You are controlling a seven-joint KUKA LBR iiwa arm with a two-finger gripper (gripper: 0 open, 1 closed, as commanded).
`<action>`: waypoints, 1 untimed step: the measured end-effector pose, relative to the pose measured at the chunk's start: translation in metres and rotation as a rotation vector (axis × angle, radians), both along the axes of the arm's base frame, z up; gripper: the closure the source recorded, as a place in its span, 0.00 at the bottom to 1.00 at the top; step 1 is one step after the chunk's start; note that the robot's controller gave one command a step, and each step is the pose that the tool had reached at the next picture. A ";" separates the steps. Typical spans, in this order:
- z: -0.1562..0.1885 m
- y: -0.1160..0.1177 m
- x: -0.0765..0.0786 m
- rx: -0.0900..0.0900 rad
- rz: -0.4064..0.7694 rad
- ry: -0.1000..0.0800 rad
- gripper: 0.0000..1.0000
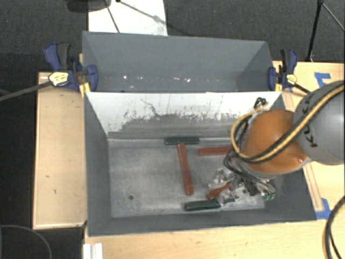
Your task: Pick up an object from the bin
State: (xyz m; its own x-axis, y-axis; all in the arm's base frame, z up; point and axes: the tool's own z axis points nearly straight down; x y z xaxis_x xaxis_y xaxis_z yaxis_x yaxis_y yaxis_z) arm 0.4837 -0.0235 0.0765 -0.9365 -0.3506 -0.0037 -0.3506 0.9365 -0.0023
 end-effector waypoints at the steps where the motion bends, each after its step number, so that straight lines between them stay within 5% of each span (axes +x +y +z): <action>1: 0.196 -0.011 -0.003 0.000 0.007 -0.006 1.00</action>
Offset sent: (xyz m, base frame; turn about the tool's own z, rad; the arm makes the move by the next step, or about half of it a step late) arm 0.0000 0.0000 0.0000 0.0000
